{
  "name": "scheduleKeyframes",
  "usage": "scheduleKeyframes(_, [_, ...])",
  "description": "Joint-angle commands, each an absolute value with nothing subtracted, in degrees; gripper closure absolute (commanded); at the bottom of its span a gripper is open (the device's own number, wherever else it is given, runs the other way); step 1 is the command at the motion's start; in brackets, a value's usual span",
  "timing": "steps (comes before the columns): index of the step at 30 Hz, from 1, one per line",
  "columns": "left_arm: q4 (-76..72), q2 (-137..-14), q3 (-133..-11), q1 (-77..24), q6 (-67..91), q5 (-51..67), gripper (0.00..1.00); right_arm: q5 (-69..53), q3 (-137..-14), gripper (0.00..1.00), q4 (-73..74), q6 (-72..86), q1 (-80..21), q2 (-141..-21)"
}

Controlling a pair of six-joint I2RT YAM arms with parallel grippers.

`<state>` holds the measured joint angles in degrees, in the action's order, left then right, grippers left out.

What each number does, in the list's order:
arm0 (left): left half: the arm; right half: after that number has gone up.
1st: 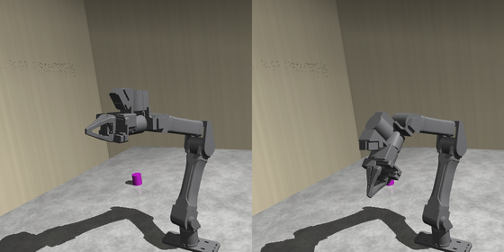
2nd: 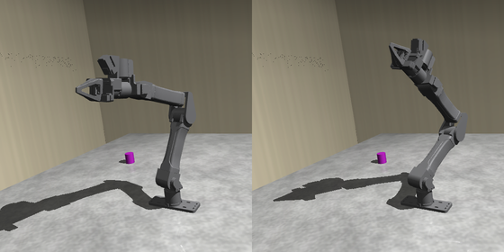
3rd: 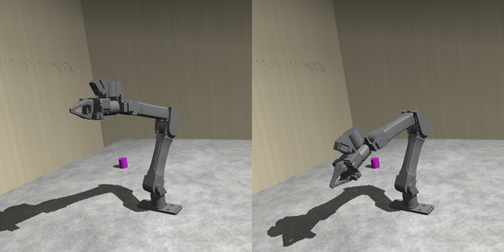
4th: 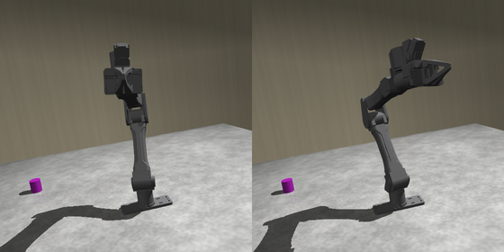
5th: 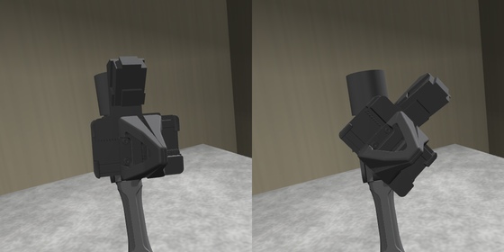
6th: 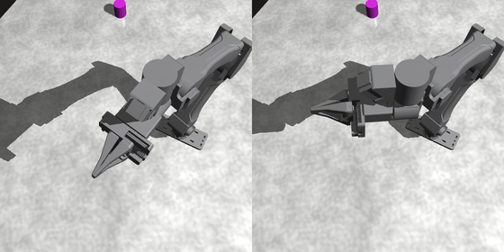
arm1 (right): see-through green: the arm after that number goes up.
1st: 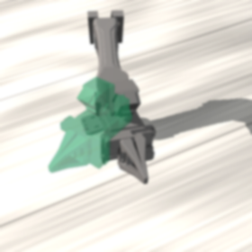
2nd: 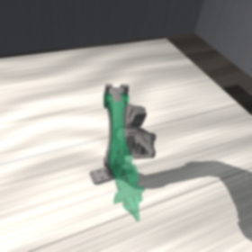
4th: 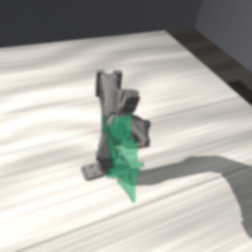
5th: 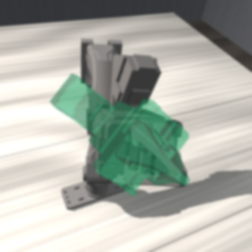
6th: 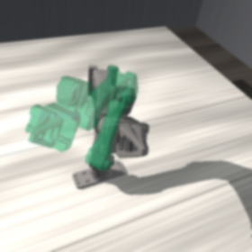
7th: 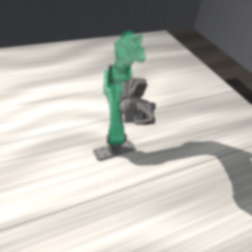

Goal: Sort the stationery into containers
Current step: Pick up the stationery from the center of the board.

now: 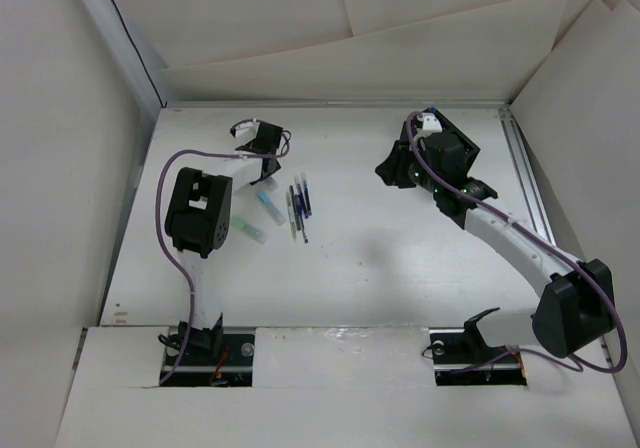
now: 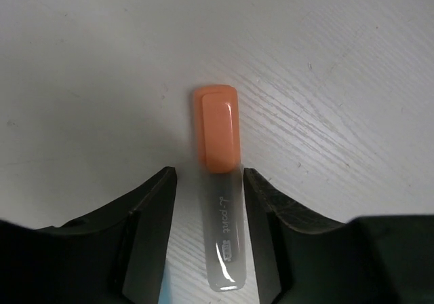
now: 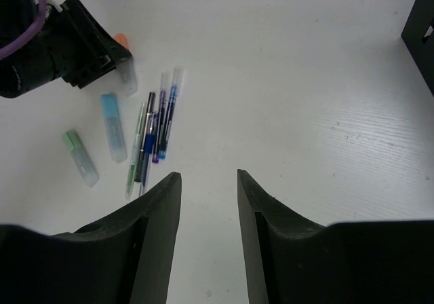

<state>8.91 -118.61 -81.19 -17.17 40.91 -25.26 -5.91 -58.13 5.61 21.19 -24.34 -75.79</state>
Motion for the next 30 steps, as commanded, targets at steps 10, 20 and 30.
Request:
scheduleKeyframes(10, [14.41, -118.83, -82.88, -20.12, 36.04, -24.87, 0.57, -8.96, -57.74, 0.55, 1.85, 21.53, -23.91, -72.69])
scheduleKeyframes(20, [14.94, -118.05, -83.41, -20.13, 36.56, -27.33, 1.00, -9.49, -57.74, 0.44, 1.85, 21.53, -23.91, -71.63])
scheduleKeyframes(30, [-1.91, -92.24, -72.70, -20.65, 34.45, -16.20, 1.00, -19.24, -59.67, 0.34, -0.09, 22.67, -23.38, -75.76])
